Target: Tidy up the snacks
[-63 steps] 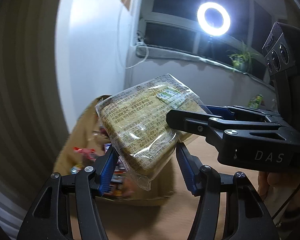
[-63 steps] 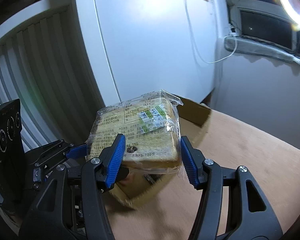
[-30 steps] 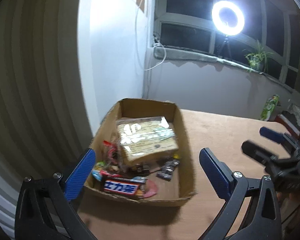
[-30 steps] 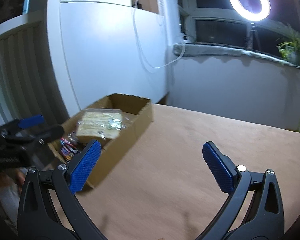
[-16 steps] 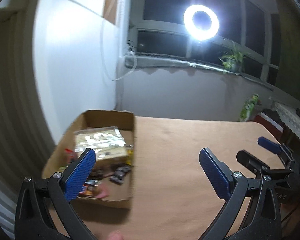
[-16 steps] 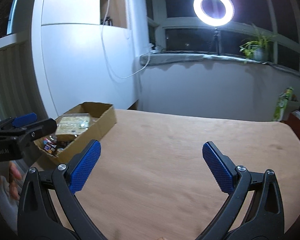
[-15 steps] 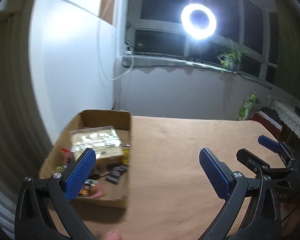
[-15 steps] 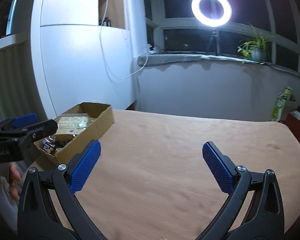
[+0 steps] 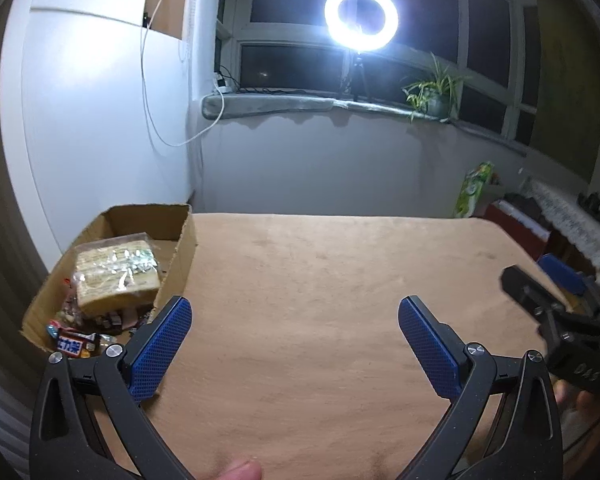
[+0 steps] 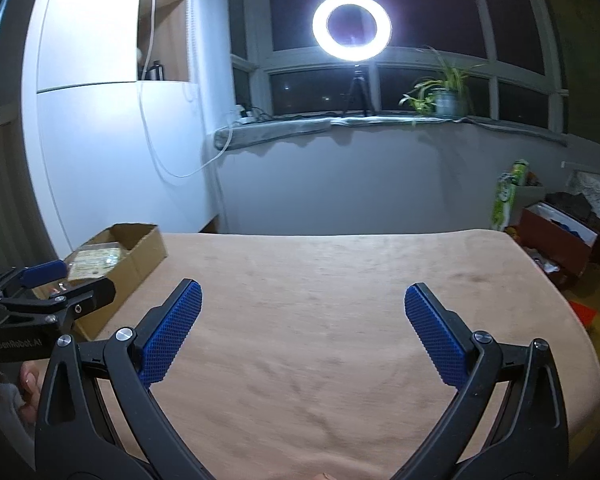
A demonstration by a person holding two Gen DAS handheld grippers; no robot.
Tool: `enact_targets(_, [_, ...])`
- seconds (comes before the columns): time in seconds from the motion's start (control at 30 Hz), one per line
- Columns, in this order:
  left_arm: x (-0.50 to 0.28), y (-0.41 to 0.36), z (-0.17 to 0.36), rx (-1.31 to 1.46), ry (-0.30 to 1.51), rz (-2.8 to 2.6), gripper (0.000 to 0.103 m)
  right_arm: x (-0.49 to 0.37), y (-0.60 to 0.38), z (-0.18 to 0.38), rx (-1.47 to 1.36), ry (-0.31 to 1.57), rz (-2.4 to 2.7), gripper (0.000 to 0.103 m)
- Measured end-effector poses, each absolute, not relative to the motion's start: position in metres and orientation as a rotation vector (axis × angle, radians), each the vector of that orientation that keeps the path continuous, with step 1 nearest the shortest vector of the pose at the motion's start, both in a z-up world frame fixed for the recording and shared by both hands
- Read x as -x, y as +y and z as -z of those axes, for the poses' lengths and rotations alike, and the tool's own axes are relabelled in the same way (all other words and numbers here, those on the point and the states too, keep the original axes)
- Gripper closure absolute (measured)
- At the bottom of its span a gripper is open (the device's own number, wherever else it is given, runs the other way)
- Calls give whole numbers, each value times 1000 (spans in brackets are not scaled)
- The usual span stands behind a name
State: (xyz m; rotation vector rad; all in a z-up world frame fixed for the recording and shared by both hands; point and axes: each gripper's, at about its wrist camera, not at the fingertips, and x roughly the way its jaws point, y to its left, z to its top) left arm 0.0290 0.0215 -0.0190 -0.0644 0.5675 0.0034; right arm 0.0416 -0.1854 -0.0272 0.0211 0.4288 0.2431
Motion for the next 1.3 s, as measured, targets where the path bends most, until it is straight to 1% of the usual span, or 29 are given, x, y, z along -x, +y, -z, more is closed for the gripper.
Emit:
enact_targets(0.27, [-26,4,22,6,568,-10,0,-42,-195,29,-25,437,-232,0])
enact_targets(1.3, [-23,24,31,59,607,-28,0,-47,-168,32,15,464,-267,0])
